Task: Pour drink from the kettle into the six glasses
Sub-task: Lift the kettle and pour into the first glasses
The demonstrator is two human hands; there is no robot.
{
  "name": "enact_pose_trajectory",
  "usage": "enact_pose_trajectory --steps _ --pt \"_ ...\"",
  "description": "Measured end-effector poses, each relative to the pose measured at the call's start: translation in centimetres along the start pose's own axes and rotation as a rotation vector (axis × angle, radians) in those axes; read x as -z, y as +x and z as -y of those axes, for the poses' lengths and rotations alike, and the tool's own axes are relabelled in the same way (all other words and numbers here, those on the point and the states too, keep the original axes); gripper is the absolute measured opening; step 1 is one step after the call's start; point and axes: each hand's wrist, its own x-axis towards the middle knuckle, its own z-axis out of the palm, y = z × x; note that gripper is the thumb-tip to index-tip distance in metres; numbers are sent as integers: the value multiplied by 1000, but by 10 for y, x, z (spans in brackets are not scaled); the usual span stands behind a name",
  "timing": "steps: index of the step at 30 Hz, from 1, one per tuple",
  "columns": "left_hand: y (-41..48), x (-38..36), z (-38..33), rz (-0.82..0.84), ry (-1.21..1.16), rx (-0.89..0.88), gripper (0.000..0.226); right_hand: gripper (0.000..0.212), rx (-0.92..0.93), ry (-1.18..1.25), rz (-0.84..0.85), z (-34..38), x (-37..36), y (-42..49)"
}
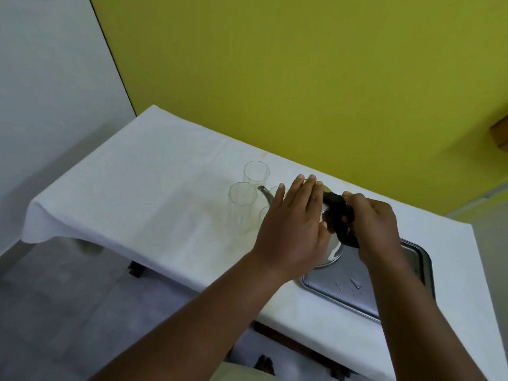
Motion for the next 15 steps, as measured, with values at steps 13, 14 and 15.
enact_pose_trajectory --steps 13,14,15 --pt "-2 -2 3 8 -55 10 64 39 27 -114 -8 6 4 1" --pt "-2 -2 3 8 -59 9 63 37 30 -117 -9 7 4 1" --pt "-2 -1 3 8 -63 8 63 37 30 -117 -10 9 4 1"
